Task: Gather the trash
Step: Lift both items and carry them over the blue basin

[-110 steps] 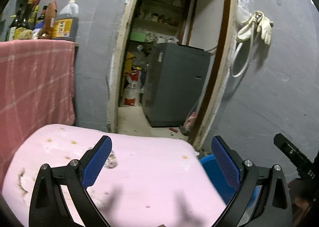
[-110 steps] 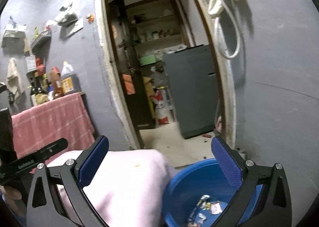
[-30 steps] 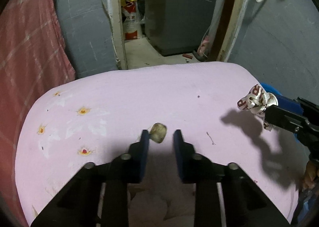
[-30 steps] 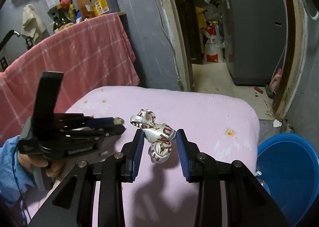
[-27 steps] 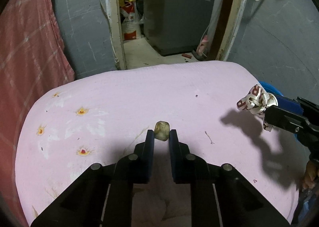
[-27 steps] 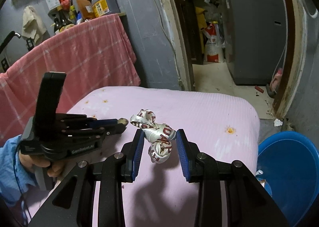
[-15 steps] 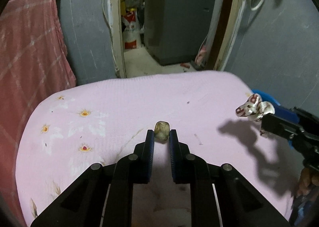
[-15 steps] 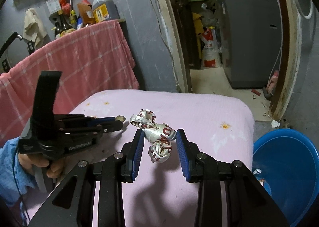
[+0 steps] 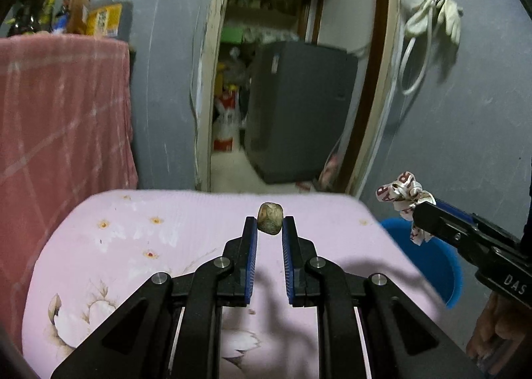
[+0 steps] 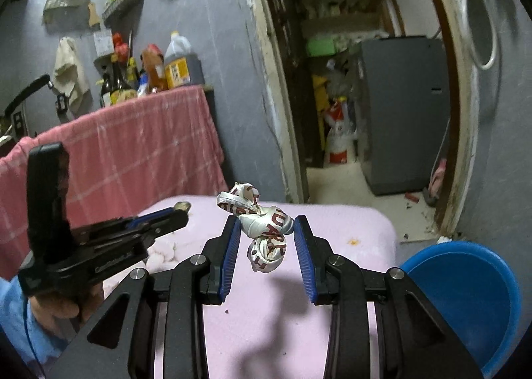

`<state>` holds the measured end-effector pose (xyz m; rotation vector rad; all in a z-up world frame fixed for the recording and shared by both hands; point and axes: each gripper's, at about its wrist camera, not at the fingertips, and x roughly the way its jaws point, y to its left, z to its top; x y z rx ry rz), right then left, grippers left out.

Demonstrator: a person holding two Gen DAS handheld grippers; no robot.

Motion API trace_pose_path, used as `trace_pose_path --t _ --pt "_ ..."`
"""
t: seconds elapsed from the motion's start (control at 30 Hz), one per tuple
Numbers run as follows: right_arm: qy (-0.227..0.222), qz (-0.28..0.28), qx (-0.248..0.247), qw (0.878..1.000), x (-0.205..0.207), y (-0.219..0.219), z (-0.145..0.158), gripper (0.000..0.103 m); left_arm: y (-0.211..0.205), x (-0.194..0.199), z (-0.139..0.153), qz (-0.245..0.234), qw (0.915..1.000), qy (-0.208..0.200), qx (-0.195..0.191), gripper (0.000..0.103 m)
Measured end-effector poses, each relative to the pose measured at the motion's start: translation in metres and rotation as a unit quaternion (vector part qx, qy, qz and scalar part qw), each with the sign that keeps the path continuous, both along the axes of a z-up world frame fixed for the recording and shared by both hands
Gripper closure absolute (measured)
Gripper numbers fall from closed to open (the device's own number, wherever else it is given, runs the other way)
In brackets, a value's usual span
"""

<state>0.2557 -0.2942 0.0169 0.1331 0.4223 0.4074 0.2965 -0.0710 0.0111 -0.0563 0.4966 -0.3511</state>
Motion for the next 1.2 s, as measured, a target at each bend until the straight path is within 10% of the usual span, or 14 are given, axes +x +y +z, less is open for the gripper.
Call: trace_pose_path --t 0.67,1.2 --pt "-0.118 -0.151 0.045 0.980 -0.073 -0.076 0.049 0.072 -0.077 -0.056 0.062 -0.042 0.9888 -0.131 -0.058 0.091" --pt "-0.070 -0.235 0.066 0.967 -0.074 -0.150 0.024 0.071 -0.166 -0.050 0.051 -0.111 0.9881 -0.100 -0.037 0.091"
